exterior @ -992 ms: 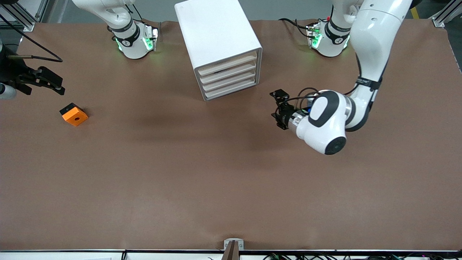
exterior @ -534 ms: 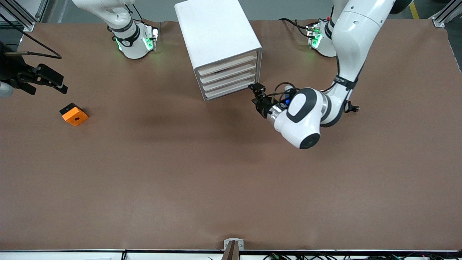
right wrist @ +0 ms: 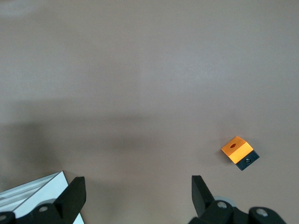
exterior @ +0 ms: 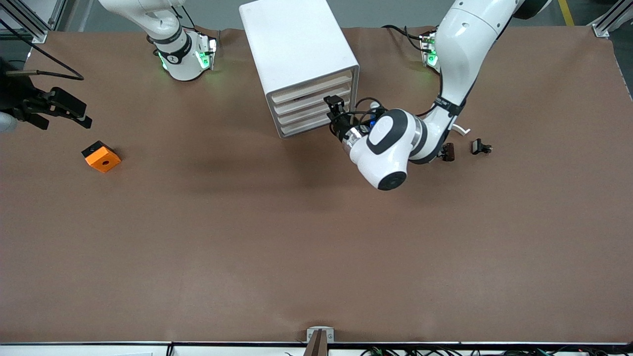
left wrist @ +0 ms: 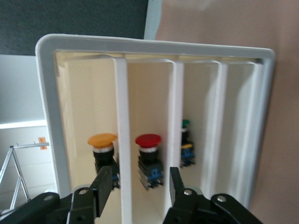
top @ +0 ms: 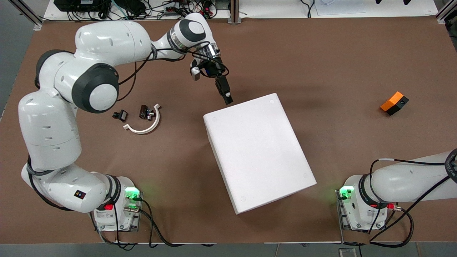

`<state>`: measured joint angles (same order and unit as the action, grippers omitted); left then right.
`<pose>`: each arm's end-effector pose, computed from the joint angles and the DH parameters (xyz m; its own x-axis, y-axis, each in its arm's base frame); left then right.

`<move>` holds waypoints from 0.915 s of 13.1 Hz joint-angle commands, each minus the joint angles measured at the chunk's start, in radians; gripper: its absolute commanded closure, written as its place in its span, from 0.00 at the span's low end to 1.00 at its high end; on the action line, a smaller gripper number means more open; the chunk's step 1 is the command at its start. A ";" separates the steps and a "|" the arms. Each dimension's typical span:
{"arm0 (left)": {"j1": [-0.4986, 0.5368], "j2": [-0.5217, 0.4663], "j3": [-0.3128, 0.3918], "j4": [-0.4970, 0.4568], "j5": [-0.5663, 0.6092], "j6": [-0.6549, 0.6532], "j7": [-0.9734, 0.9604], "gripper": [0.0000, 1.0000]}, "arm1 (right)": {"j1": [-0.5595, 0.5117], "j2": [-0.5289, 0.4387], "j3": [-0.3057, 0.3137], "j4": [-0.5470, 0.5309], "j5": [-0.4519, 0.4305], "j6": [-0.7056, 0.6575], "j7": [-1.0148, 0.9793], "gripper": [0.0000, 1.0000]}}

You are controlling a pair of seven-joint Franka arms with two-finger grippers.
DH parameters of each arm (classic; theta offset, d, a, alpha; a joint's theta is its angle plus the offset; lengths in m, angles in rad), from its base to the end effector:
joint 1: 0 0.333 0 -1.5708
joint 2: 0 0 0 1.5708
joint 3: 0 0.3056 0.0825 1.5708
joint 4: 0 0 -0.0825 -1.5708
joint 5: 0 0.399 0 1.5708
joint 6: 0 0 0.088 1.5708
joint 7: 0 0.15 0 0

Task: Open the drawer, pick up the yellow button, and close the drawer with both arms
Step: 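Grasp the drawer handle with the left gripper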

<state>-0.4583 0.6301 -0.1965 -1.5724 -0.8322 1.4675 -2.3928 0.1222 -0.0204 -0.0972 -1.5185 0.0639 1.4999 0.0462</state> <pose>0.4266 -0.4589 0.2535 -0.3980 0.9174 -0.0023 0.3643 0.1557 -0.9182 0.5561 0.0233 0.6019 0.9999 -0.0166 -0.0012 -0.0166 -0.9977 -0.0657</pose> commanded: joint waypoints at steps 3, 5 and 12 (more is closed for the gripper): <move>-0.042 0.023 0.002 0.018 -0.019 -0.039 -0.028 0.56 | 0.004 0.024 0.002 0.021 0.014 -0.001 0.000 0.00; -0.056 0.028 0.000 0.017 -0.024 -0.039 -0.028 0.57 | 0.004 0.027 0.002 0.021 0.014 0.000 0.000 0.00; -0.076 0.043 0.000 0.017 -0.056 -0.039 -0.031 0.96 | 0.034 0.039 0.005 0.018 0.005 -0.001 0.001 0.00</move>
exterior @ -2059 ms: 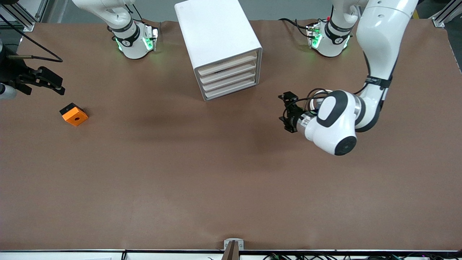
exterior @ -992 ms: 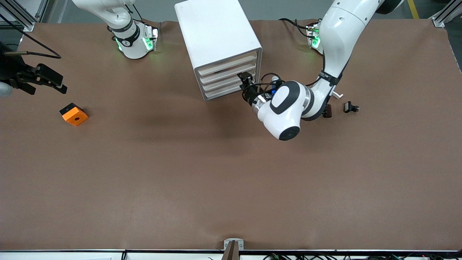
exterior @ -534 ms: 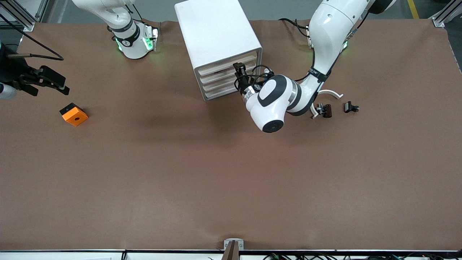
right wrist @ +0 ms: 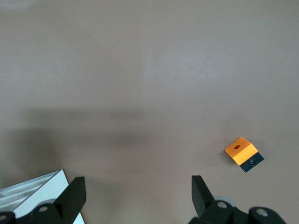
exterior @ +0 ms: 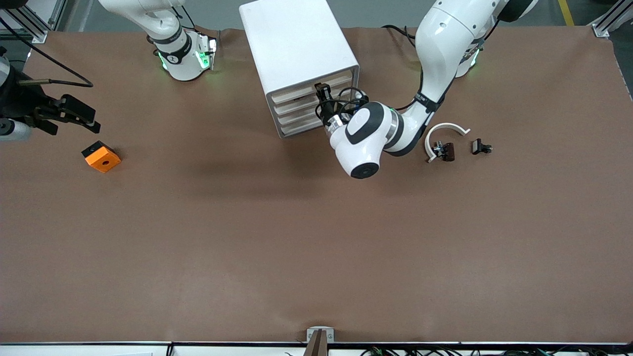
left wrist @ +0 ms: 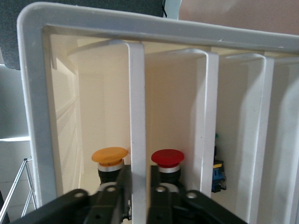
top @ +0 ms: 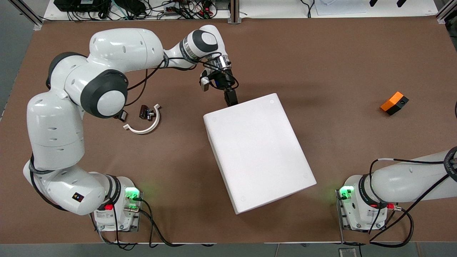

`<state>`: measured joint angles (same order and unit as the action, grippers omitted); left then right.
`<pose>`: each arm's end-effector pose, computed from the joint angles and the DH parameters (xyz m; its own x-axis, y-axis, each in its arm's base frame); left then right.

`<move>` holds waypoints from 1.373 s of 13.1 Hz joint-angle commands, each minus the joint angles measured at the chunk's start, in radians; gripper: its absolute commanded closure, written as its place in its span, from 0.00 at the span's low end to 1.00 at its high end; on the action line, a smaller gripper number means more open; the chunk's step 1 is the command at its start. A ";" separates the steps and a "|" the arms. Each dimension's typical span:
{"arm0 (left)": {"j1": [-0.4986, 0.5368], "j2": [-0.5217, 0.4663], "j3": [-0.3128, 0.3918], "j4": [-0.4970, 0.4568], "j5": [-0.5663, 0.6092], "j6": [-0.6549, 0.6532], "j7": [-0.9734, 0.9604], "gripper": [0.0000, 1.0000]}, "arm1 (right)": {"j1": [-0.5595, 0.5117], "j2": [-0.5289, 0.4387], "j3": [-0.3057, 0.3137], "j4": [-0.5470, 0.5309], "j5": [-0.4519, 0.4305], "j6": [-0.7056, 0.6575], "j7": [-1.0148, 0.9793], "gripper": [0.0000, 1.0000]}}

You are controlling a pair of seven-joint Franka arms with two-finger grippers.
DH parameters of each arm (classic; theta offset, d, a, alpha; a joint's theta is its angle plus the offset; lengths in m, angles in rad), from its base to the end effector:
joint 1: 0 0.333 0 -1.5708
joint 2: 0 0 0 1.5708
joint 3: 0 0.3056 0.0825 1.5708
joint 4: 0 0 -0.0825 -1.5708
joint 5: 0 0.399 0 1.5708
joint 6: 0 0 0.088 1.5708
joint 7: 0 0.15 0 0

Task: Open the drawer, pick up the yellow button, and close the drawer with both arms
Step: 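Grasp the drawer handle with the left gripper, then pull the drawer open with the left gripper while the right gripper reaches in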

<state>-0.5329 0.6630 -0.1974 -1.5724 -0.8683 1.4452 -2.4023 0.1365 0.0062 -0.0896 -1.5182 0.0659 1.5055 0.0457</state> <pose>0.3849 -0.4911 0.2397 -0.3362 0.9415 0.0246 0.3101 0.1353 -0.9410 0.5632 0.0368 0.5877 0.9997 0.0056 -0.0217 0.0042 -0.9979 -0.0643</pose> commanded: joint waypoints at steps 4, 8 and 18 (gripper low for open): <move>0.045 0.000 0.016 0.025 -0.017 -0.019 -0.051 1.00 | 0.081 0.021 -0.002 0.018 0.008 -0.016 0.166 0.00; 0.184 -0.002 0.016 0.031 -0.018 -0.019 -0.052 1.00 | 0.214 0.023 -0.002 0.018 0.008 -0.018 0.490 0.00; 0.358 0.006 0.016 0.158 -0.046 -0.020 -0.060 0.00 | 0.633 0.234 -0.002 0.095 0.012 0.031 1.474 0.00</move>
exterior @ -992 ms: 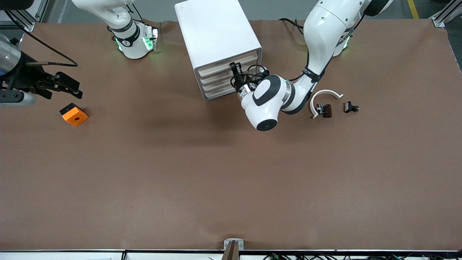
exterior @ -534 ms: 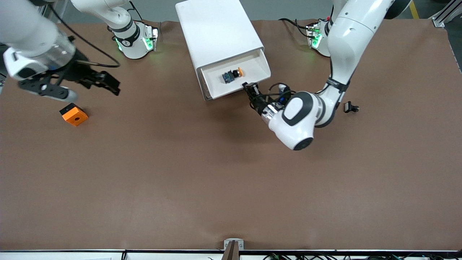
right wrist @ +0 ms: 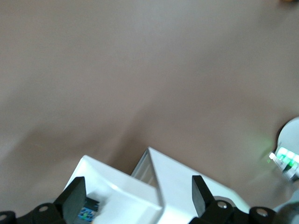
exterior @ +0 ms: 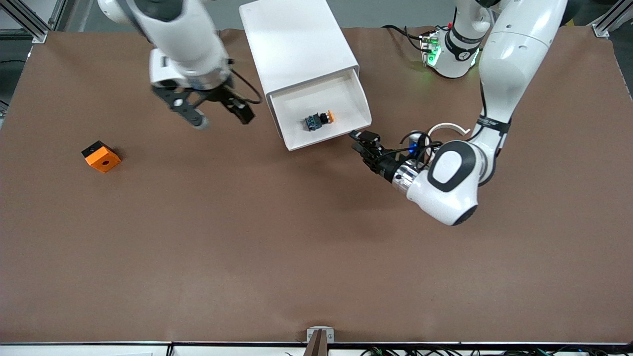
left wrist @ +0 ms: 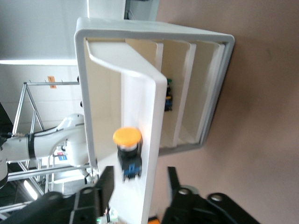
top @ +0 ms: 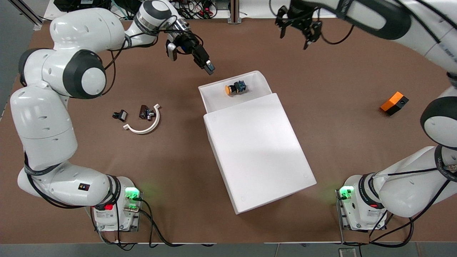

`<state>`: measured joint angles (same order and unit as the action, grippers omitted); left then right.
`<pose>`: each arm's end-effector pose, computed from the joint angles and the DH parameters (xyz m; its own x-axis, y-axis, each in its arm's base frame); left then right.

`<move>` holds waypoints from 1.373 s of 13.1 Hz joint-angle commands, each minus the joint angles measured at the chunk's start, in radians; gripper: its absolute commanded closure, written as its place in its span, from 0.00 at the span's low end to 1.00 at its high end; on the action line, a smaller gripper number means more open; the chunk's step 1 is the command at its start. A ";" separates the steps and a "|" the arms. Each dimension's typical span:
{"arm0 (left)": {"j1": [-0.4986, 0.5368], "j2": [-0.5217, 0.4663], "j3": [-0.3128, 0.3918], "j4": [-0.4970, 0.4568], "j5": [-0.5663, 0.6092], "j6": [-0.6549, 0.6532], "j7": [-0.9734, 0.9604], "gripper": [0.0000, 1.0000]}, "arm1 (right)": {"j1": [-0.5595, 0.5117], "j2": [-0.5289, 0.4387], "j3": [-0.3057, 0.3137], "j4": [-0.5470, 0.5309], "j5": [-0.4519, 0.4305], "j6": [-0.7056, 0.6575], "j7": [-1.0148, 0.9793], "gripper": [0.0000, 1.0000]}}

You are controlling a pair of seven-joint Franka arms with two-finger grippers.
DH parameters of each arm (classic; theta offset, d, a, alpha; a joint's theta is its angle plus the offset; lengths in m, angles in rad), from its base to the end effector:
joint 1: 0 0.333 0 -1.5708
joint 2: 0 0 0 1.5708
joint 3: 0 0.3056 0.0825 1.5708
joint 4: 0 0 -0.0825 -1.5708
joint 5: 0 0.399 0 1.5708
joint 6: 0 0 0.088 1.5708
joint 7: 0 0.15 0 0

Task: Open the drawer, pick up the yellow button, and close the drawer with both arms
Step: 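Grasp the drawer button with the right gripper while the left gripper withdraws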

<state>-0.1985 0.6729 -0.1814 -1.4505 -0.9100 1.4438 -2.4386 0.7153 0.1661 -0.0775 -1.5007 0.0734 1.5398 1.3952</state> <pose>0.5635 -0.3409 0.2818 -0.6729 0.7383 -0.0471 0.2990 0.2132 -0.9301 0.4779 0.3716 0.5052 0.7196 -0.6897 -0.0813 -0.6807 -0.7237 0.1136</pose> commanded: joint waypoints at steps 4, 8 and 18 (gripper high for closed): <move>0.114 -0.009 0.000 0.149 0.078 -0.023 -0.013 0.00 | 0.125 0.171 -0.013 0.089 0.008 0.103 0.420 0.00; 0.207 -0.016 -0.001 0.212 0.196 -0.022 0.149 0.00 | 0.162 0.259 -0.013 0.103 0.037 0.207 0.589 0.00; 0.234 -0.234 0.000 0.230 0.689 -0.023 0.927 0.00 | 0.234 0.314 -0.011 0.089 0.046 0.243 0.587 0.00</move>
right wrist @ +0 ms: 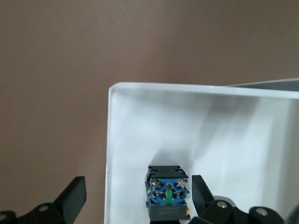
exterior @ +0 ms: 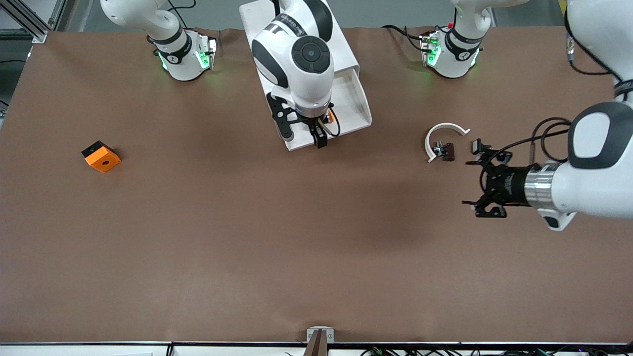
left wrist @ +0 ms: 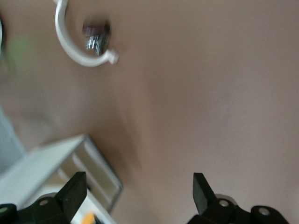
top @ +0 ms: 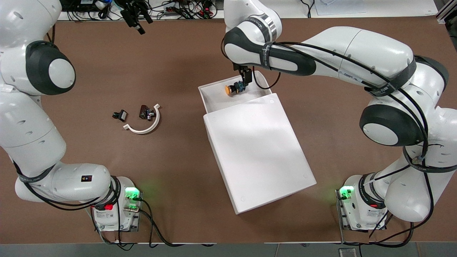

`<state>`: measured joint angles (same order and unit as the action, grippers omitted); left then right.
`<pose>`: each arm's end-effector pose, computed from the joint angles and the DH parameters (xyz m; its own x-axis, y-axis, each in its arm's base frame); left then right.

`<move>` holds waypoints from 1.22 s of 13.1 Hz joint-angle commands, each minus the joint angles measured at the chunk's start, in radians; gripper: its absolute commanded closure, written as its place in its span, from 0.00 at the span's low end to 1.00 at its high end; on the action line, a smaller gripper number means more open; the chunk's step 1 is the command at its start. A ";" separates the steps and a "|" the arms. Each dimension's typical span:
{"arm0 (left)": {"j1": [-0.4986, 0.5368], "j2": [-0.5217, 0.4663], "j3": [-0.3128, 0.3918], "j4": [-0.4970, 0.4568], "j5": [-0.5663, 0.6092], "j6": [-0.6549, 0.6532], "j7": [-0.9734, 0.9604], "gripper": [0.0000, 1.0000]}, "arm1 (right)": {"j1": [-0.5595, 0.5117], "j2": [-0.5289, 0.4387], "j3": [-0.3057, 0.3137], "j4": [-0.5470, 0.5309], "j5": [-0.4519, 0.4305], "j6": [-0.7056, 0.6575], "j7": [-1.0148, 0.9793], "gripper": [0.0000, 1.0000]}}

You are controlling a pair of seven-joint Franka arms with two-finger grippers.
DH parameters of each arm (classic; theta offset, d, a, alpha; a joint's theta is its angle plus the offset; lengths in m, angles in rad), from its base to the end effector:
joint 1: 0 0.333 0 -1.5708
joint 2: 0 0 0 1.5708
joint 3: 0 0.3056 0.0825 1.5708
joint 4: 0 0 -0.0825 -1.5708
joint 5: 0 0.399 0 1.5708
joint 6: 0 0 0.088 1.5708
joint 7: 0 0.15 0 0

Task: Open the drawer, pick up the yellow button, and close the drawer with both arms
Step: 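Grasp the drawer button with the right gripper while the left gripper withdraws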

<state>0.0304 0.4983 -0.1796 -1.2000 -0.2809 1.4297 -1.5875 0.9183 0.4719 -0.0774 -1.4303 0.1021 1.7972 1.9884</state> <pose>0.6599 -0.1207 0.4394 0.0700 0.9334 -0.3520 0.9523 -0.1676 -0.2550 0.4444 0.5261 0.3585 0.3903 -0.9206 -0.0140 -0.9134 -0.3890 0.1198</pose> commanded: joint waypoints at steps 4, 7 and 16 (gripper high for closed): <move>0.025 -0.144 0.006 -0.055 0.101 -0.099 0.451 0.00 | 0.040 0.007 -0.012 -0.002 0.018 -0.045 -0.009 0.00; 0.026 -0.240 0.005 -0.142 0.170 -0.114 0.689 0.00 | 0.037 0.005 -0.012 -0.012 0.016 -0.061 -0.034 0.00; 0.031 -0.509 -0.076 -0.634 0.221 0.262 1.025 0.00 | 0.042 0.007 -0.013 -0.007 0.024 -0.050 -0.040 0.59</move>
<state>0.0538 0.0847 -0.2171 -1.6778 -0.0811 1.5822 -0.5876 0.9540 0.4807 -0.0834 -1.4384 0.1055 1.7468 1.9680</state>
